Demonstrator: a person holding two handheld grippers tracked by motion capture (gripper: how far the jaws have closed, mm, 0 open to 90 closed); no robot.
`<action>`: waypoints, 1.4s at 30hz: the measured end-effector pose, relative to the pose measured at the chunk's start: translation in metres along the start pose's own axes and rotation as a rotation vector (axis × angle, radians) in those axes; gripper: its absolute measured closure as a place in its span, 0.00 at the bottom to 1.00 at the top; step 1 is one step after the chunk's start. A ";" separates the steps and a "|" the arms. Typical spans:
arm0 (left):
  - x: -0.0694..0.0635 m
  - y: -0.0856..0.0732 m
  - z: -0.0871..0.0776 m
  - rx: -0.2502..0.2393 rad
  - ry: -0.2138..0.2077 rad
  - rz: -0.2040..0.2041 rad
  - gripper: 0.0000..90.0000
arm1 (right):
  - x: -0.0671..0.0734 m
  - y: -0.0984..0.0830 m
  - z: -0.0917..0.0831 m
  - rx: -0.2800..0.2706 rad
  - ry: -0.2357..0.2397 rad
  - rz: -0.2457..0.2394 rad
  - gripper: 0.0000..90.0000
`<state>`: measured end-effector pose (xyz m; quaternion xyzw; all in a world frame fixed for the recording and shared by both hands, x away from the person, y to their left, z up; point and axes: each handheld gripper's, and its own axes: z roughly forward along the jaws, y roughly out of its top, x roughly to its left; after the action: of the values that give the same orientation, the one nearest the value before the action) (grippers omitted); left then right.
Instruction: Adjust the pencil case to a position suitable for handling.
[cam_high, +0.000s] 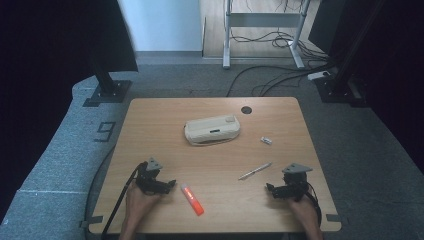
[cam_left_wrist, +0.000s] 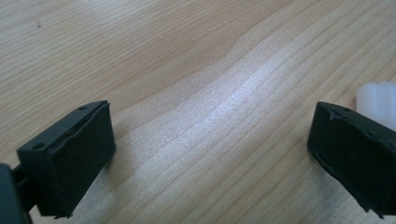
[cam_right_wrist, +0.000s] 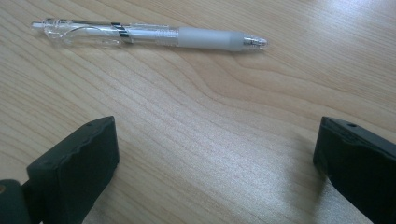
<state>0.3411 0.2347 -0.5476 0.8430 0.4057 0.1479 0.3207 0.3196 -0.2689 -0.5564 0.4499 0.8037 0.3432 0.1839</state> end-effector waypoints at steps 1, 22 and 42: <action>0.000 0.000 0.000 0.000 0.000 0.000 0.01 | 0.000 0.000 0.000 -0.001 0.000 -0.001 0.00; 0.000 0.000 0.000 -0.001 -0.007 0.008 0.01 | 0.000 0.000 0.001 0.001 -0.001 0.000 0.00; 0.004 0.030 -0.009 -0.033 -0.072 0.044 0.05 | 0.000 0.001 0.001 0.001 0.000 0.000 0.00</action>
<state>0.3566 0.2272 -0.5206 0.8511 0.3726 0.1314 0.3457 0.3203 -0.2686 -0.5564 0.4499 0.8040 0.3427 0.1838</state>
